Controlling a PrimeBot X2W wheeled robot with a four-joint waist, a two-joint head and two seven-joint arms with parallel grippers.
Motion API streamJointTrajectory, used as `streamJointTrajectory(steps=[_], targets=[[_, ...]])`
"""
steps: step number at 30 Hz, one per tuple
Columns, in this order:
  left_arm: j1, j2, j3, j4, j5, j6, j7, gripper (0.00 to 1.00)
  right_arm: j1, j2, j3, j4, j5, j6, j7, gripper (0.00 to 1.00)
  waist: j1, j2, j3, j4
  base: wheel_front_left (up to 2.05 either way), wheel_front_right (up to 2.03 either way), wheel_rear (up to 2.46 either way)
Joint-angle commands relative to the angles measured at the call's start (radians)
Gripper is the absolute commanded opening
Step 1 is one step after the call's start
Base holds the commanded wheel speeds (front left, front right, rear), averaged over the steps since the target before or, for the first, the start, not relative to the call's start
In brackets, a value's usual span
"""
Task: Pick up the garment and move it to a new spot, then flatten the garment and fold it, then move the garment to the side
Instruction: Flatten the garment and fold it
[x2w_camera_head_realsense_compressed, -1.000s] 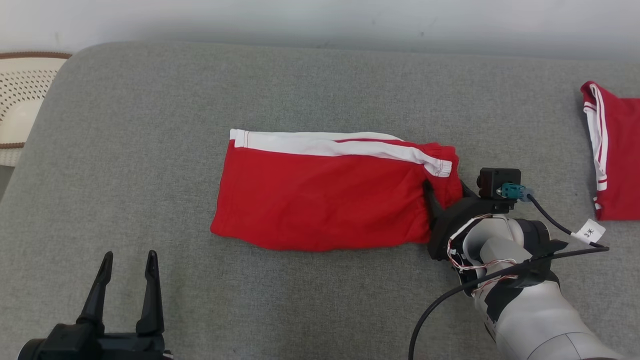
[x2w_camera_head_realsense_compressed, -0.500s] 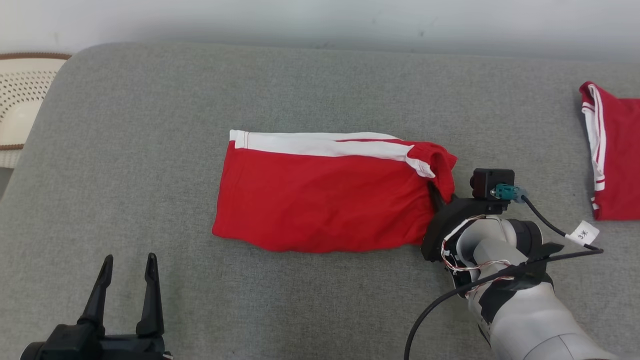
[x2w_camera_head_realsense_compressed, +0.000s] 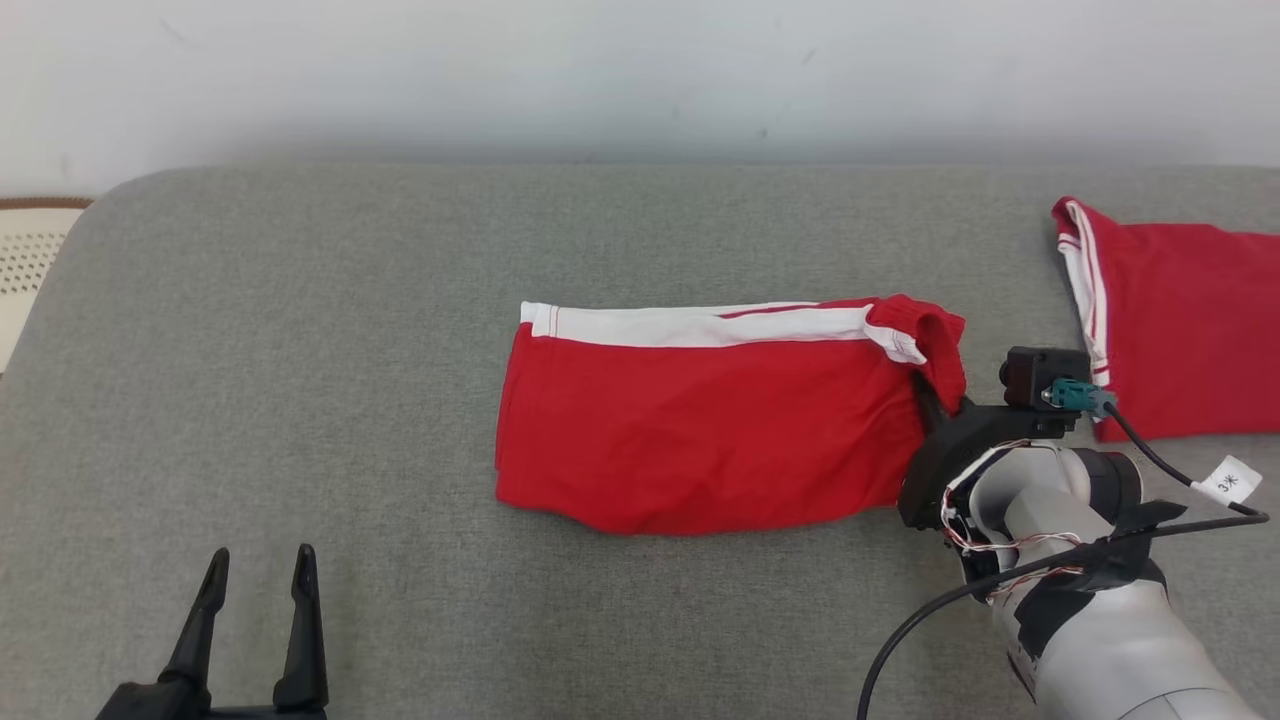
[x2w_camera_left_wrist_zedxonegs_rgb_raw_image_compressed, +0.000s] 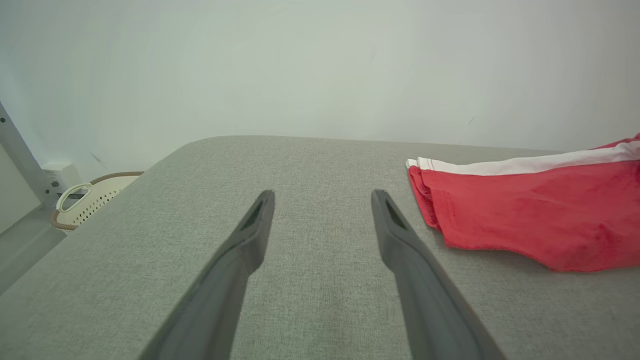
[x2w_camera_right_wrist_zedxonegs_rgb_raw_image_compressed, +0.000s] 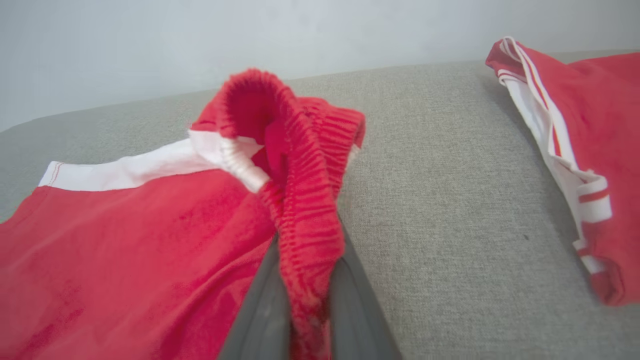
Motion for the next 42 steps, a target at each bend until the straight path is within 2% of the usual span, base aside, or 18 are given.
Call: streamJointTrajectory(steps=[1, 6, 13, 19, 25, 42], targets=[[0.016, 0.000, 0.002, 0.001, 0.004, 0.001, -0.003, 1.00, 0.012, 0.004, 0.010, -0.014, 0.020, 0.000, 0.006, 0.00, 0.0001, -0.0001, -0.013, -0.014, 0.00, 0.00, 0.00], [0.021, -0.001, 0.002, 0.003, -0.003, 0.000, -0.003, 1.00, 0.044, 0.011, 0.082, -0.149, 0.182, 0.000, 0.095, 0.00, 0.0001, -0.0001, -0.022, -0.026, 0.00, 0.00, 0.00], [0.018, -0.003, -0.007, 0.005, -0.004, 0.000, -0.003, 1.00, 0.082, -0.030, 0.183, -0.372, 0.442, 0.000, 0.232, 0.00, 0.0001, -0.0001, -0.026, -0.028, 0.00, 0.00, 0.00], [0.007, -0.005, -0.023, 0.008, -0.008, -0.001, -0.003, 1.00, 0.076, -0.041, 0.229, -0.460, 0.598, 0.000, 0.308, 0.00, 0.0001, -0.0001, -0.025, -0.007, 0.00, 0.00, 0.00], [0.004, -0.006, -0.046, 0.007, -0.016, 0.006, -0.003, 1.00, 0.041, -0.027, 0.264, -0.451, 0.678, 0.000, 0.366, 0.00, 0.0001, -0.0001, -0.024, 0.027, 0.00, 0.00, 0.00], [-0.023, -0.007, -0.117, 0.032, -0.055, 0.024, -0.004, 1.00, -0.064, 0.063, 0.341, -0.287, 0.741, 0.000, 0.399, 0.00, 0.0001, -0.0001, -0.004, 0.108, 0.00, 0.00, 0.00]])
